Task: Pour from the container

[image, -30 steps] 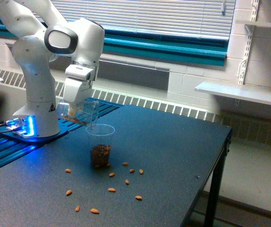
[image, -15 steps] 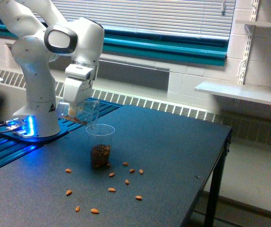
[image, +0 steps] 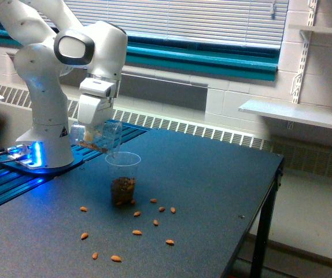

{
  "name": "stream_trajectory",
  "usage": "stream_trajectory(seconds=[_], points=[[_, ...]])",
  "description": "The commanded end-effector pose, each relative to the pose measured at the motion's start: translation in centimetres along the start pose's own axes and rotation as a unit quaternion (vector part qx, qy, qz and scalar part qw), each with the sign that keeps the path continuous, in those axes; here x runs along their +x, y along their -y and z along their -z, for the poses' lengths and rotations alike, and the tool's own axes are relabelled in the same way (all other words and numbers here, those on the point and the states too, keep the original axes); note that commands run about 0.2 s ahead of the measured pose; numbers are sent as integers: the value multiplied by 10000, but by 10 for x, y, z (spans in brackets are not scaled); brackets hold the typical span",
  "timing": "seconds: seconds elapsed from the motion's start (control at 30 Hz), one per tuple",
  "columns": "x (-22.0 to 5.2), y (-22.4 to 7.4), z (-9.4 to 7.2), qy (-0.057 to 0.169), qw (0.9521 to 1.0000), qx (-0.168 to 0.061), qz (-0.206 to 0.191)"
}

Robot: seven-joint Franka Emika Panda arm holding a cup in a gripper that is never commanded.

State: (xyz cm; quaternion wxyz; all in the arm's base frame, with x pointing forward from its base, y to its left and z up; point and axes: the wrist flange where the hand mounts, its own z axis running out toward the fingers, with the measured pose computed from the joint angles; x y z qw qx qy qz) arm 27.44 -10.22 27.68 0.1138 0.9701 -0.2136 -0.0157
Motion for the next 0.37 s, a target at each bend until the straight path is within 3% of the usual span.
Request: stream_trajectory(seconds=[0.03, 0.37], points=[[22, 3, 4, 217, 9961, 6, -859], [22, 7, 7, 155, 9968, -9, -784]])
